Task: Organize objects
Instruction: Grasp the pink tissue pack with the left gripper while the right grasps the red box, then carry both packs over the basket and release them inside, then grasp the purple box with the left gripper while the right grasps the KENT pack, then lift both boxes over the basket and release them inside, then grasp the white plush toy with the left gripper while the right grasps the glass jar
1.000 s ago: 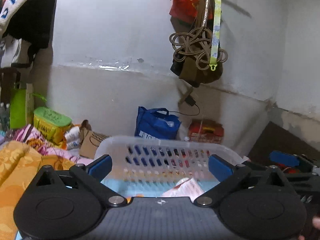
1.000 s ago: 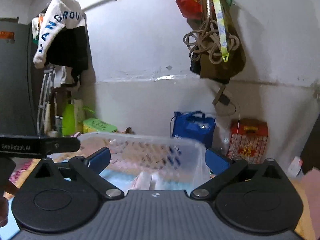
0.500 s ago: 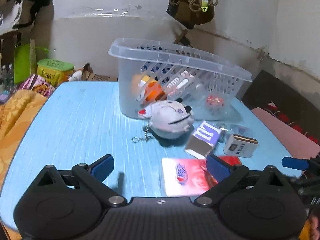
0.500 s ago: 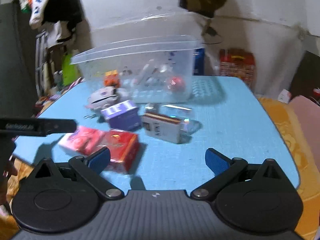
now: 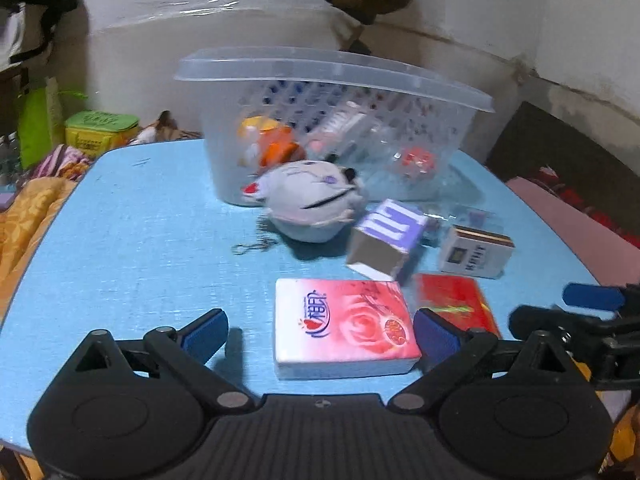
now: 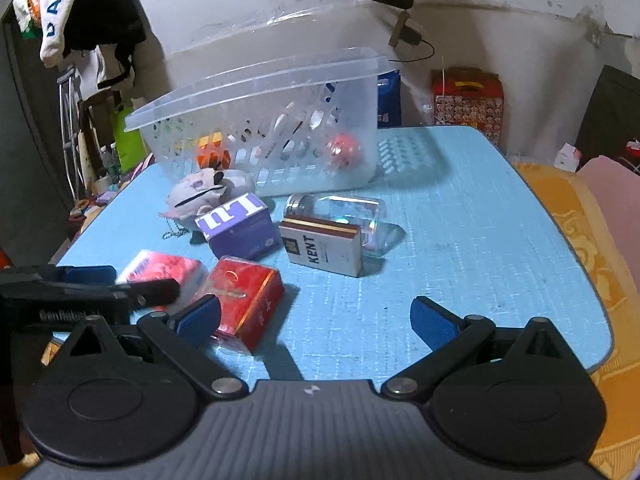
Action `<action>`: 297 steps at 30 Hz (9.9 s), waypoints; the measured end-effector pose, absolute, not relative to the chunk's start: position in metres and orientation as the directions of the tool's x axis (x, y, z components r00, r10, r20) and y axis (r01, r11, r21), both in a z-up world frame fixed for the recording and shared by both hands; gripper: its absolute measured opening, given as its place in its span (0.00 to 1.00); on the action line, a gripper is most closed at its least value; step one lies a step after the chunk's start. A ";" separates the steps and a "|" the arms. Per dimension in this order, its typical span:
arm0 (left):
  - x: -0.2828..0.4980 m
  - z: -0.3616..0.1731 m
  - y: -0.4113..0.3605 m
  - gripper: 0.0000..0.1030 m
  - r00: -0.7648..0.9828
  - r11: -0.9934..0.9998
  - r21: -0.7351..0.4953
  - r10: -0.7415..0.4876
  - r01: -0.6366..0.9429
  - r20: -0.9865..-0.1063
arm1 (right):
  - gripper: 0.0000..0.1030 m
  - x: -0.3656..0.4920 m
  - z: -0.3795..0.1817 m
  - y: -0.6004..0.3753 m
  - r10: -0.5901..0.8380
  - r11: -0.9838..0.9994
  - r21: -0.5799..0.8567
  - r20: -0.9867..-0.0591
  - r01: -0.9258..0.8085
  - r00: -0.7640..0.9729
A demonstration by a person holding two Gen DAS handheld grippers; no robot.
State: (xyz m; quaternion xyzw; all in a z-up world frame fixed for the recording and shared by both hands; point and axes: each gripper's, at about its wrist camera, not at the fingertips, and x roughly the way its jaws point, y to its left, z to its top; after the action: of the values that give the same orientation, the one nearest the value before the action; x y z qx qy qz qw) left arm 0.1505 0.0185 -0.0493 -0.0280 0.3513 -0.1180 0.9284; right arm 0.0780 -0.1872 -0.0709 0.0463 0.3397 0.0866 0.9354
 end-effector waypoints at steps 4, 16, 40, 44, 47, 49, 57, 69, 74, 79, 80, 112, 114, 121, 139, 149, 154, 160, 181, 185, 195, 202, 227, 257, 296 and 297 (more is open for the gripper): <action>0.153 -0.052 0.035 0.97 0.729 0.974 -0.159 -0.226 0.161 -0.647 | 1.00 0.080 -0.076 -0.177 0.197 0.980 0.130 -0.620 -0.148 0.759; 0.153 -0.054 0.055 0.97 0.754 0.982 -0.151 -0.182 0.110 -0.631 | 0.97 0.096 -0.089 -0.147 0.264 0.964 0.140 -0.606 -0.226 0.750; 0.144 -0.055 0.026 0.74 0.770 0.985 -0.041 -0.158 0.170 -0.618 | 0.27 0.084 -0.065 -0.157 0.329 0.939 0.096 -0.529 -0.330 0.782; 0.134 -0.046 0.020 0.73 0.796 0.980 -0.022 -0.172 0.196 -0.580 | 0.27 0.077 -0.054 -0.169 0.318 0.945 0.106 -0.514 -0.308 0.797; 0.127 -0.038 0.016 0.73 0.813 0.976 -0.019 -0.190 0.215 -0.550 | 0.27 0.071 -0.047 -0.178 0.309 0.949 0.104 -0.488 -0.298 0.816; 0.124 -0.034 0.014 0.74 0.822 0.975 -0.014 -0.196 0.224 -0.534 | 0.27 0.069 -0.044 -0.185 0.301 0.952 0.108 -0.475 -0.285 0.827; 0.109 -0.018 0.011 0.74 0.866 0.972 0.012 -0.203 0.235 -0.457 | 0.27 0.061 -0.036 -0.197 0.278 0.960 0.082 -0.426 -0.269 0.861; 0.107 -0.006 0.011 0.74 0.878 0.967 -0.012 -0.235 0.253 -0.418 | 0.27 0.053 -0.029 -0.214 0.301 0.954 0.108 -0.385 -0.281 0.873; 0.108 -0.001 0.013 0.74 0.885 0.966 -0.027 -0.246 0.257 -0.396 | 0.27 0.052 -0.028 -0.218 0.315 0.949 0.119 -0.378 -0.291 0.871; 0.109 0.001 0.013 0.74 0.886 0.962 -0.028 -0.259 0.270 -0.385 | 0.27 0.049 -0.027 -0.223 0.327 0.945 0.130 -0.365 -0.300 0.871; 0.109 0.001 0.013 0.74 0.886 0.962 -0.026 -0.261 0.272 -0.383 | 0.27 0.049 -0.026 -0.224 0.331 0.944 0.134 -0.362 -0.302 0.872; 0.262 0.058 0.021 1.00 0.922 0.988 -0.136 -0.116 0.070 -0.368 | 1.00 0.173 0.042 -0.213 0.234 0.969 0.136 -0.261 -0.204 0.937; 0.237 0.059 0.026 1.00 0.930 0.982 -0.163 -0.143 0.092 -0.338 | 1.00 0.152 0.032 -0.224 0.251 0.955 0.235 -0.305 -0.183 0.919; 0.189 0.009 0.014 1.00 0.848 0.962 -0.231 -0.242 0.146 -0.472 | 1.00 0.114 -0.047 -0.249 0.238 0.934 0.355 -0.510 -0.050 0.827; 0.192 -0.034 -0.041 0.98 0.758 0.975 -0.204 -0.195 0.084 -0.622 | 1.00 0.109 -0.072 -0.268 0.141 0.964 0.264 -0.585 0.023 0.799; 0.210 -0.044 -0.058 0.93 0.736 0.985 -0.172 -0.103 -0.019 -0.669 | 1.00 0.109 -0.075 -0.264 0.165 0.966 0.257 -0.594 -0.009 0.787; 0.203 -0.045 -0.049 0.75 0.744 0.987 -0.160 -0.115 0.011 -0.658 | 1.00 0.108 -0.076 -0.253 0.181 0.970 0.240 -0.593 -0.043 0.785; 0.193 -0.043 -0.023 0.70 0.742 0.988 -0.152 -0.124 0.030 -0.659 | 1.00 0.110 -0.078 -0.231 0.200 0.975 0.199 -0.593 -0.099 0.780; 0.189 -0.058 0.023 0.88 0.751 0.993 -0.108 -0.099 0.037 -0.653 | 0.58 0.129 -0.080 -0.166 0.119 0.992 0.046 -0.647 -0.117 0.753; 0.185 -0.062 0.014 0.80 0.755 0.998 -0.042 -0.069 0.054 -0.652 | 0.58 0.123 -0.076 -0.168 0.124 0.990 0.032 -0.641 -0.135 0.757; 0.154 -0.041 0.013 0.53 0.793 0.993 -0.032 -0.112 0.116 -0.599 | 0.58 0.103 -0.056 -0.170 0.155 0.981 -0.010 -0.572 -0.196 0.806; 0.145 -0.034 0.017 0.53 0.807 0.990 -0.039 -0.136 0.139 -0.574 | 0.58 0.100 -0.056 -0.163 0.176 0.973 -0.022 -0.569 -0.229 0.804; 0.131 -0.012 0.013 0.53 0.859 0.980 -0.042 -0.189 0.193 -0.475 | 0.58 0.083 -0.035 -0.187 0.233 0.968 0.029 -0.481 -0.250 0.845; 0.318 0.070 0.017 0.90 0.864 0.951 -0.278 -0.250 0.135 -0.438 | 1.00 0.251 0.030 -0.172 0.231 0.968 -0.006 -0.365 -0.250 0.902; 0.185 -0.052 0.011 0.82 0.766 0.977 -0.034 -0.188 0.212 -0.615 | 1.00 0.154 -0.077 -0.188 0.191 0.969 -0.029 -0.538 -0.245 0.821; 0.181 -0.052 0.014 0.82 0.766 0.977 -0.027 -0.184 0.213 -0.616 | 0.97 0.157 -0.079 -0.187 0.191 0.968 -0.031 -0.547 -0.248 0.815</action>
State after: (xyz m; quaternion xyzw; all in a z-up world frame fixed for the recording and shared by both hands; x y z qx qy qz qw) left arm 0.1806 0.0137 -0.0523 0.0224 0.3251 -0.1054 0.9395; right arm 0.1568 -0.1871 -0.0787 -0.0507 0.2815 0.1156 0.9512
